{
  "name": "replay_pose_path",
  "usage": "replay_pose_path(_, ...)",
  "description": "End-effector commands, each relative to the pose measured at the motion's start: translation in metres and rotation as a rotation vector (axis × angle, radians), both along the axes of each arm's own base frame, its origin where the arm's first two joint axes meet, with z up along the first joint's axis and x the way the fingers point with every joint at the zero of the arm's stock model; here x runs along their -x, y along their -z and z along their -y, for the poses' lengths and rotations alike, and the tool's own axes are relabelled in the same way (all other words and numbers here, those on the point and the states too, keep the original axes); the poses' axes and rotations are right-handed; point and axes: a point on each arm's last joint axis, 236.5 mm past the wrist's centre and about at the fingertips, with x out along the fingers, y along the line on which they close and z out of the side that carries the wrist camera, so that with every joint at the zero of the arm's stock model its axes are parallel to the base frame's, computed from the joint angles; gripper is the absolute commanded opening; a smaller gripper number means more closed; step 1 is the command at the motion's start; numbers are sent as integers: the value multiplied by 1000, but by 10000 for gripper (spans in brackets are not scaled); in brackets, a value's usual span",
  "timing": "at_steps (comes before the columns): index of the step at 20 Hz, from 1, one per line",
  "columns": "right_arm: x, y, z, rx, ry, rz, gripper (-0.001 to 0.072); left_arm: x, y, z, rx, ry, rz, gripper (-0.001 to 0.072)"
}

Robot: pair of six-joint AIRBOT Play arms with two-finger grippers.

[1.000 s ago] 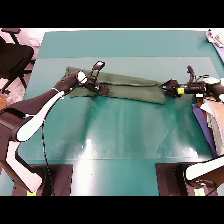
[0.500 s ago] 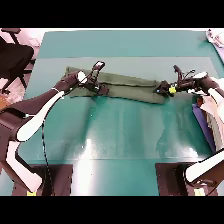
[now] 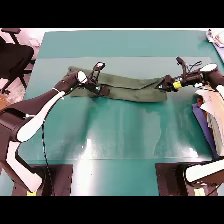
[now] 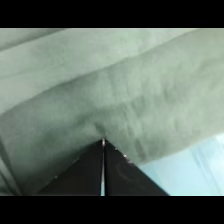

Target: Fold the shirts.

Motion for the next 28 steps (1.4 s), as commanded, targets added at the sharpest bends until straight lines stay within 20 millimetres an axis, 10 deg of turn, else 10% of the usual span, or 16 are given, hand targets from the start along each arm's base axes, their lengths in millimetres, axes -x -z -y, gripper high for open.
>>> replay_pose_path(1, 13, -35, -6, -17, -3, 4, 19, 29, 2, 20, 9, 73, -65, 25)
replay_pose_path(14, 57, -153, -19, 12, -21, 210, 19, 123, -15, 149, 113, 272, -35, 25)
replay_pose_path(20, 74, -176, -61, 16, -104, 288, 19, 117, -18, 148, 95, 283, 1, 24)
replay_pose_path(28, 61, -155, -66, 5, -104, 242, 19, 71, -44, 73, -145, 300, 100, 24)
